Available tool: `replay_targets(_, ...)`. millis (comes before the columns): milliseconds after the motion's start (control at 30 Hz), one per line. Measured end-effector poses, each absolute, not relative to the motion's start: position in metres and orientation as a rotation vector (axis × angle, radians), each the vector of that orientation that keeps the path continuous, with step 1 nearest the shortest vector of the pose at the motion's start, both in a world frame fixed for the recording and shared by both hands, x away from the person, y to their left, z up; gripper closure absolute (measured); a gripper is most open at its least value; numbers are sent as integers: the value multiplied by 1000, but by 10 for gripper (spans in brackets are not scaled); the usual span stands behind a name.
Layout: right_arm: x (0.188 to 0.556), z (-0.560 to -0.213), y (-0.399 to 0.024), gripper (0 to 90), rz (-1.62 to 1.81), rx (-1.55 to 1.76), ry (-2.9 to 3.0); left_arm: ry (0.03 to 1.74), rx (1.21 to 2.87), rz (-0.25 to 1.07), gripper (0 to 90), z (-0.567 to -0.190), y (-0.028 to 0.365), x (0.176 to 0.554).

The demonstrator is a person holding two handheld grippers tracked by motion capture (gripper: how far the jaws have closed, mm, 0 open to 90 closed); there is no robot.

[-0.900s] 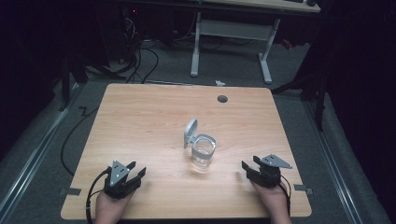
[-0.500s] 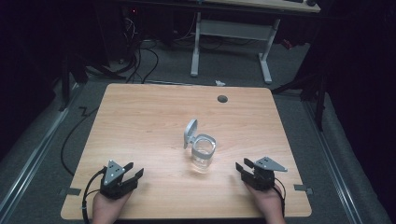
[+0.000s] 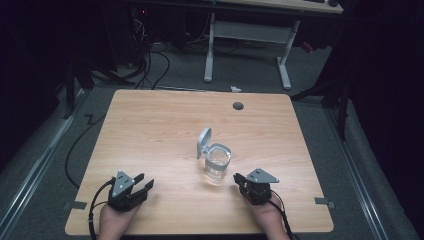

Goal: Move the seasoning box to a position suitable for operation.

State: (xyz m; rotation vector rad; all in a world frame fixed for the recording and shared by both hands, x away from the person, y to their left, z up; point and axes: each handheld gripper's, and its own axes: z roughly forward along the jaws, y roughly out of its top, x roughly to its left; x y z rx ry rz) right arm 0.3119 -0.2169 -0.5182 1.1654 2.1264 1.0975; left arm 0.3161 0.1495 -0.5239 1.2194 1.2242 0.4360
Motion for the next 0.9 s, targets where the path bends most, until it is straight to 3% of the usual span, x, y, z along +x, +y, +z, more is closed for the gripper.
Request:
replay_targets(200, 321, -517, -209, 900, 1125, 1180, 2131, 1226, 1216, 425, 480, -523, 149, 315)
replay_targets(900, 325, -515, -176, 900, 1157, 1098, 2186, 1235, 1212, 397, 468, -523, 150, 315)
